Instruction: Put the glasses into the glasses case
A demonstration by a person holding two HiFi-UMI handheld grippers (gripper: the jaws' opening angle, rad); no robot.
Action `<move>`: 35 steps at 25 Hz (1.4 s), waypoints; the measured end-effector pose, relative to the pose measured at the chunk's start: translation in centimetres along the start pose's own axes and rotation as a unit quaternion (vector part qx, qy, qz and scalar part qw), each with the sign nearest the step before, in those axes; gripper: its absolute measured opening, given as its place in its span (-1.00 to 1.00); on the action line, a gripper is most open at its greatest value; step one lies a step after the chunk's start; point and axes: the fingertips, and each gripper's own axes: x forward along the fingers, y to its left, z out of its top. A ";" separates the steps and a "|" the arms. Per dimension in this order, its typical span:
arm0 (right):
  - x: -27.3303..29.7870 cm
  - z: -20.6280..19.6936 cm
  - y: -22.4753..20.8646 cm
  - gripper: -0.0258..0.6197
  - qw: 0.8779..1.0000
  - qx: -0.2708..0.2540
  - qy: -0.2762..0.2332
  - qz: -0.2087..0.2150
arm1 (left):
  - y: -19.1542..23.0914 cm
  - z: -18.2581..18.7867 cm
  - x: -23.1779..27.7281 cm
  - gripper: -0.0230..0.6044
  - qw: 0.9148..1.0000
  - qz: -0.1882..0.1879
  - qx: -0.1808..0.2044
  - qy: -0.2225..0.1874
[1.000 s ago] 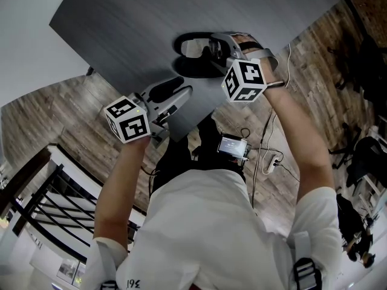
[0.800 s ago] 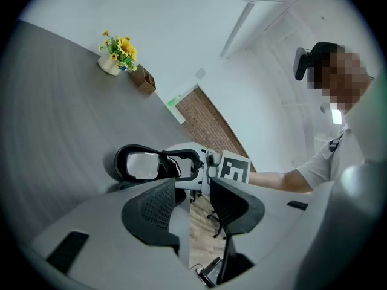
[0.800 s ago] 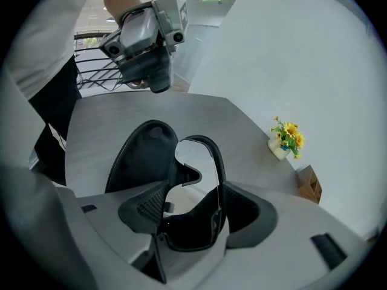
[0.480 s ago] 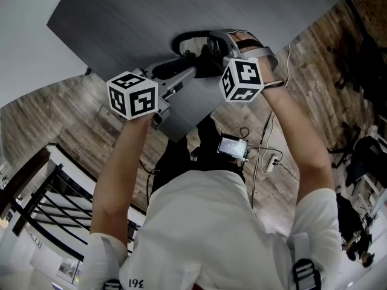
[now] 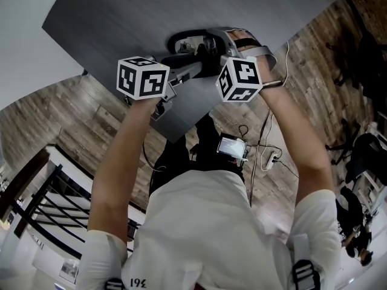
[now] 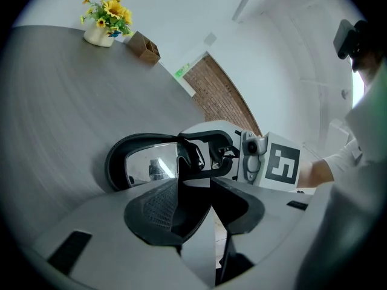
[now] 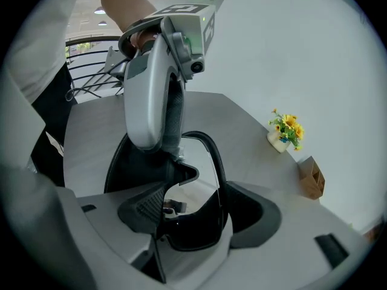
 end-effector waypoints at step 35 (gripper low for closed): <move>-1.5 -0.3 0.0 -0.01 1.000 0.022 0.011 -0.002 | 0.7 0.3 -0.2 -0.37 1.000 0.013 0.001 -0.005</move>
